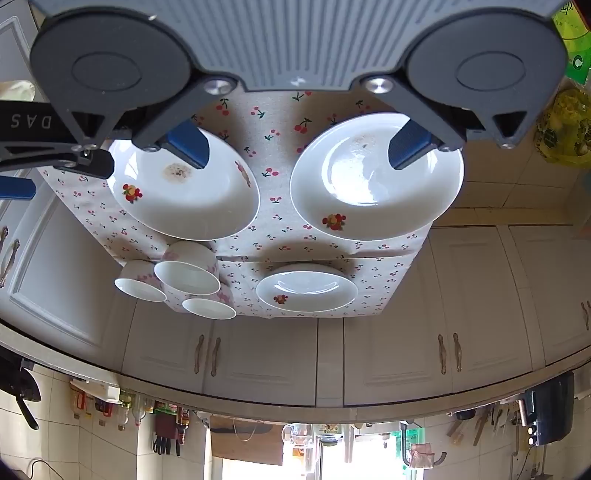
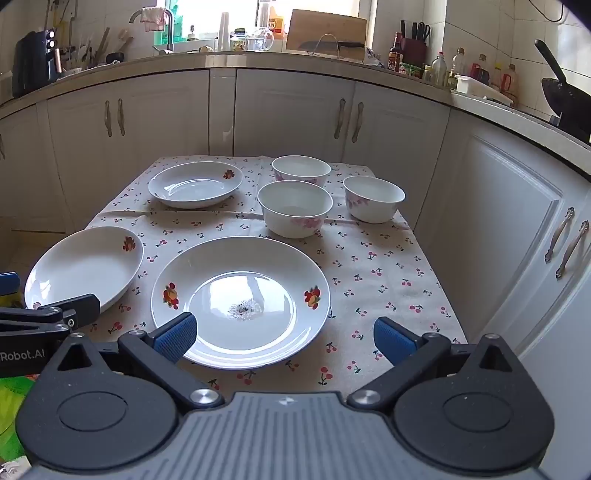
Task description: Organize plates and bowls
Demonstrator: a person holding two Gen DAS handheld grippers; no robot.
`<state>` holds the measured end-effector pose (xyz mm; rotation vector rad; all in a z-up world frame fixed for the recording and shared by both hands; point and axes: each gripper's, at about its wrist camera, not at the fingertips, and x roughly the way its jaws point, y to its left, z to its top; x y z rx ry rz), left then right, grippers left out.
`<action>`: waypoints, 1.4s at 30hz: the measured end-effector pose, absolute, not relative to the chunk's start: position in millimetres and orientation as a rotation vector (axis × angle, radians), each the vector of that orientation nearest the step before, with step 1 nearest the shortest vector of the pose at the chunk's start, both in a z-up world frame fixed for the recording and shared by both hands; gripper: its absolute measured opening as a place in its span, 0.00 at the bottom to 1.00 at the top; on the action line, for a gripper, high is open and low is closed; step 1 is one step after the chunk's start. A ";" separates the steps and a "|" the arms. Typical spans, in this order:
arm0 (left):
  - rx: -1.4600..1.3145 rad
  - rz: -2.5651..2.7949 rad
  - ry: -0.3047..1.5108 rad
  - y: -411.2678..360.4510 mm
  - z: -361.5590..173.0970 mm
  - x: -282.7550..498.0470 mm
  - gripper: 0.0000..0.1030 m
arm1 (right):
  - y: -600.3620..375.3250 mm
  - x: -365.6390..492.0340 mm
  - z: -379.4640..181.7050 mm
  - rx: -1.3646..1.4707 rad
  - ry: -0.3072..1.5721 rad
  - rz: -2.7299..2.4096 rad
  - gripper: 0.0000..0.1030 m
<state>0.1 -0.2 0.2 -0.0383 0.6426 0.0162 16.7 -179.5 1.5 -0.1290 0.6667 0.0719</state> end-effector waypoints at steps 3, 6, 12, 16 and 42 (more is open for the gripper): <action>-0.038 0.013 0.636 -0.3 1.5 0.3 0.99 | -178.3 16.4 -0.1 -0.123 0.668 0.077 1.00; -0.041 0.012 0.635 2.8 1.1 -3.9 0.99 | -178.7 15.1 2.3 -0.118 0.670 0.078 1.00; -0.043 0.007 0.626 0.6 2.6 -3.8 0.99 | -182.8 16.1 9.2 -0.130 0.663 0.070 1.00; -0.043 0.007 0.625 1.3 3.2 -3.7 0.99 | -179.3 12.9 4.7 -0.132 0.652 0.061 1.00; -0.044 0.000 0.610 0.6 3.5 -5.9 0.99 | -179.6 11.7 6.1 -0.133 0.643 0.055 1.00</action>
